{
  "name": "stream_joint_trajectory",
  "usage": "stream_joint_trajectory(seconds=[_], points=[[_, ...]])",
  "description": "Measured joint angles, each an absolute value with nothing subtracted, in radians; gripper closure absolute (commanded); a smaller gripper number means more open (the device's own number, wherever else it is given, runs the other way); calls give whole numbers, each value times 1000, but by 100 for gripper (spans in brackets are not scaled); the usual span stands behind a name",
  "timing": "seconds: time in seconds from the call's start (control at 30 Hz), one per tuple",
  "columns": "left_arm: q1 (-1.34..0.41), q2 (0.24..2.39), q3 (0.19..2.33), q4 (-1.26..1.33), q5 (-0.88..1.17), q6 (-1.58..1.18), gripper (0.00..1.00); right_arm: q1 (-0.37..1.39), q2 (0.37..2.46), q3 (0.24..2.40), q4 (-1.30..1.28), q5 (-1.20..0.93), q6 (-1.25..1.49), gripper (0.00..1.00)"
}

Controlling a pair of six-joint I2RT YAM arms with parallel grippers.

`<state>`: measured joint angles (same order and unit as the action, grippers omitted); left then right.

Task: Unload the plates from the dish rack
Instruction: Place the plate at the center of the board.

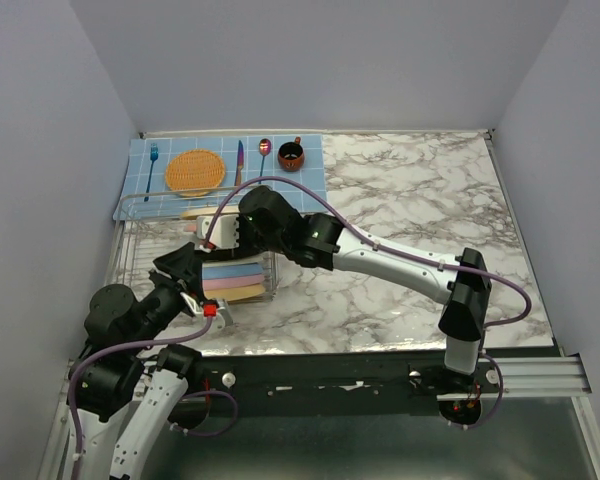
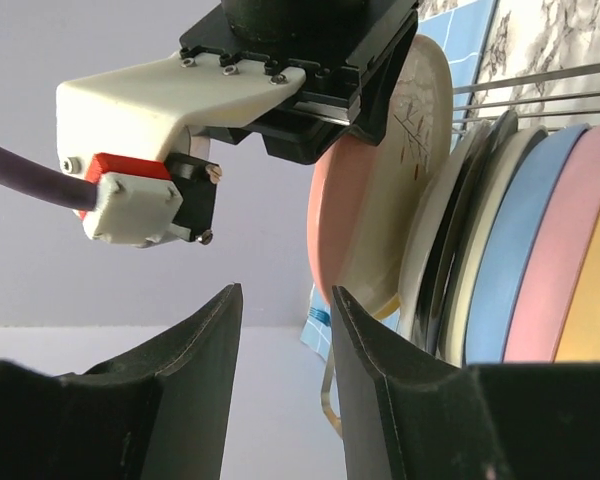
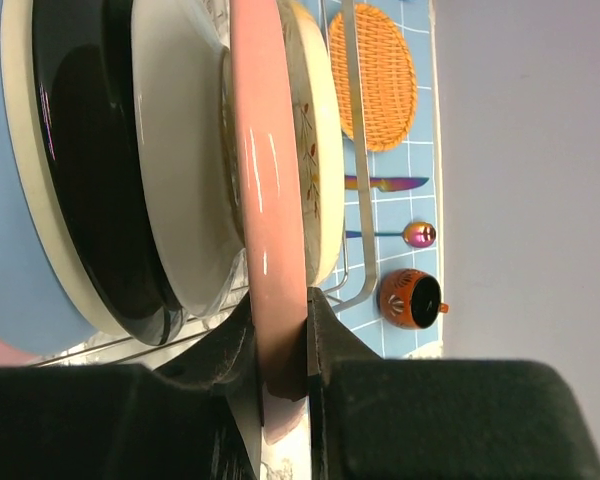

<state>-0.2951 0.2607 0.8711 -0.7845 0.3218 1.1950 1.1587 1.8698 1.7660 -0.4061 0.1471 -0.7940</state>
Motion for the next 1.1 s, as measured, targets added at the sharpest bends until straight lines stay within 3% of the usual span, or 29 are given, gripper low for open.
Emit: stream_joint_trajectory(seconds=[0.33, 0.77, 1.03, 1.1], points=[[-295, 260, 816, -677, 288, 1125, 44, 1169, 1872, 1930, -525, 133, -774, 99], [-295, 268, 783, -583, 253, 1065, 38, 1173, 1786, 1929, -589, 123, -759, 99], [-295, 308, 780, -532, 208, 973, 21, 1145, 1685, 1928, -585, 142, -755, 99], [-295, 327, 781, -528, 200, 950, 4, 1119, 1667, 1928, -585, 141, -746, 99]])
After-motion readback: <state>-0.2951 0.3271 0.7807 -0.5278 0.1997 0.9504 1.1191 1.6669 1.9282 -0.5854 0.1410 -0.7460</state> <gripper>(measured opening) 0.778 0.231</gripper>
